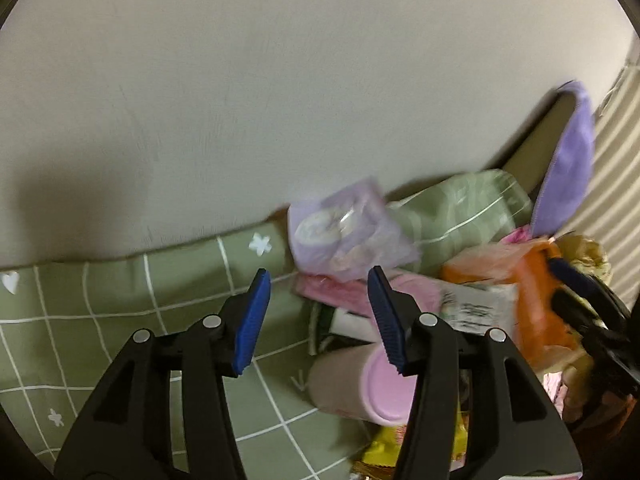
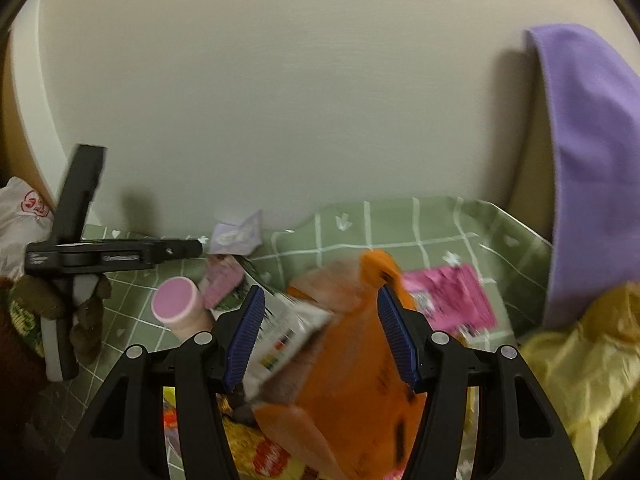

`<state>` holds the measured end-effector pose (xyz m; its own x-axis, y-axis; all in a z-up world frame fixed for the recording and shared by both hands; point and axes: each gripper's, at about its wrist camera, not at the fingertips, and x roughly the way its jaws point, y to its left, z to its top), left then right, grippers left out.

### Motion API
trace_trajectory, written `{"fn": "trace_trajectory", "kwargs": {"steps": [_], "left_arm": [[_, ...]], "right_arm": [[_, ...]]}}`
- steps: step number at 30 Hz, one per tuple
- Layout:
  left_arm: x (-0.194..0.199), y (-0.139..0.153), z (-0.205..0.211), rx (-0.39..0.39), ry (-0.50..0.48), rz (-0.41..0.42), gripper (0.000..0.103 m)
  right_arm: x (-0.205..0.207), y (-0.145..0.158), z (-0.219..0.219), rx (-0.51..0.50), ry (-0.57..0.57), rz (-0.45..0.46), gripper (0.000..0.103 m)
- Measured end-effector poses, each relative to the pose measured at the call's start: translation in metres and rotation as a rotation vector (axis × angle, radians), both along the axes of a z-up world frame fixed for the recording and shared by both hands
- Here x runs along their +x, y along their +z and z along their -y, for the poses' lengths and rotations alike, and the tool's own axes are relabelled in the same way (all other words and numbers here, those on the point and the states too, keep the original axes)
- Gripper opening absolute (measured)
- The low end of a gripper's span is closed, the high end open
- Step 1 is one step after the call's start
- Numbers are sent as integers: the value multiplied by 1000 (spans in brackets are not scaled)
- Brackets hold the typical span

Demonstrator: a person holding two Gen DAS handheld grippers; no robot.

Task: Collect trash
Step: 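Grasp the clear candy packet with the left tool while the right tool reaches the orange bag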

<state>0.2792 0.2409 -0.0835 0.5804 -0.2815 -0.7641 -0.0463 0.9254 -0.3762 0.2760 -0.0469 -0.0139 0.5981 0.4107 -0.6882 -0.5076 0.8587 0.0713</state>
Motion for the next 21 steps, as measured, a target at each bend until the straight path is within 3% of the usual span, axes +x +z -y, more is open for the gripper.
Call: {"fn": "trace_trajectory", "kwargs": {"steps": [4, 8, 9, 10, 21], "left_arm": [[14, -12, -7, -159, 44, -56, 48], [27, -13, -2, -174, 42, -75, 41], [30, -14, 0, -155, 48, -82, 11], [32, -13, 2, -132, 52, -87, 2], [18, 30, 22, -98, 10, 48, 0]], "right_arm": [[-6, 0, 15, 6, -50, 6, 56], [-11, -4, 19, -6, -80, 10, 56], [-13, -3, 20, -9, -85, 12, 56], [-15, -2, 21, -10, -92, 18, 56], [-31, 25, 56, 5, -175, 96, 56]]}}
